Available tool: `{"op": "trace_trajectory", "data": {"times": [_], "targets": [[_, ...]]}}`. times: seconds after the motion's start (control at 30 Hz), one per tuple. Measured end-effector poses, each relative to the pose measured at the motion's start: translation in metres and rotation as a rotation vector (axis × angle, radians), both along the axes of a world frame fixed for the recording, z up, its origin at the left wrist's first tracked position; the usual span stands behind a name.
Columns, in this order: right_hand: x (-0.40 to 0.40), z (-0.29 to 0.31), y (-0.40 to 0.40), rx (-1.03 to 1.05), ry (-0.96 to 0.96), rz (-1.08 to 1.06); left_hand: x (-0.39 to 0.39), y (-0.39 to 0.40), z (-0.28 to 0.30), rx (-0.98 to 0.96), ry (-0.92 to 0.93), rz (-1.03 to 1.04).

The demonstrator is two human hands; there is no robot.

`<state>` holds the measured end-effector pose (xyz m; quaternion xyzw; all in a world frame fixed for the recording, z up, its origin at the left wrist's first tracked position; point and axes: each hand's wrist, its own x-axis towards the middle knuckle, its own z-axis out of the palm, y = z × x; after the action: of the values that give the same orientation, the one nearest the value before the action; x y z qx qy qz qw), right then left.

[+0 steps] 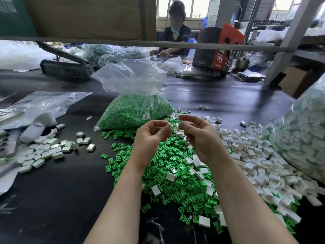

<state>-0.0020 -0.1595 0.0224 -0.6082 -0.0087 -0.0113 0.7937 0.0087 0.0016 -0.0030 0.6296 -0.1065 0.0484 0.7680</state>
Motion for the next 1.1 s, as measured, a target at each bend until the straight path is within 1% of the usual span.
{"op": "trace_trajectory", "data": {"times": [0.1,0.27,0.47,0.93,1.1], "targets": [[0.0,-0.001,0.001,-0.008,0.021,-0.015,0.0,0.0,0.0,0.018,0.008,0.002],[0.002,0.0,0.002,0.064,0.018,-0.065,0.0,-0.003,0.001,0.024,0.028,0.012],[0.002,-0.002,0.005,0.007,0.013,-0.082,-0.004,-0.005,0.004,0.017,0.039,-0.004],[-0.001,-0.001,0.011,0.02,-0.018,-0.125,-0.006,-0.004,0.007,-0.023,0.052,-0.007],[-0.001,-0.003,0.012,-0.045,-0.049,-0.136,-0.006,-0.004,0.007,-0.019,0.035,0.005]]}}
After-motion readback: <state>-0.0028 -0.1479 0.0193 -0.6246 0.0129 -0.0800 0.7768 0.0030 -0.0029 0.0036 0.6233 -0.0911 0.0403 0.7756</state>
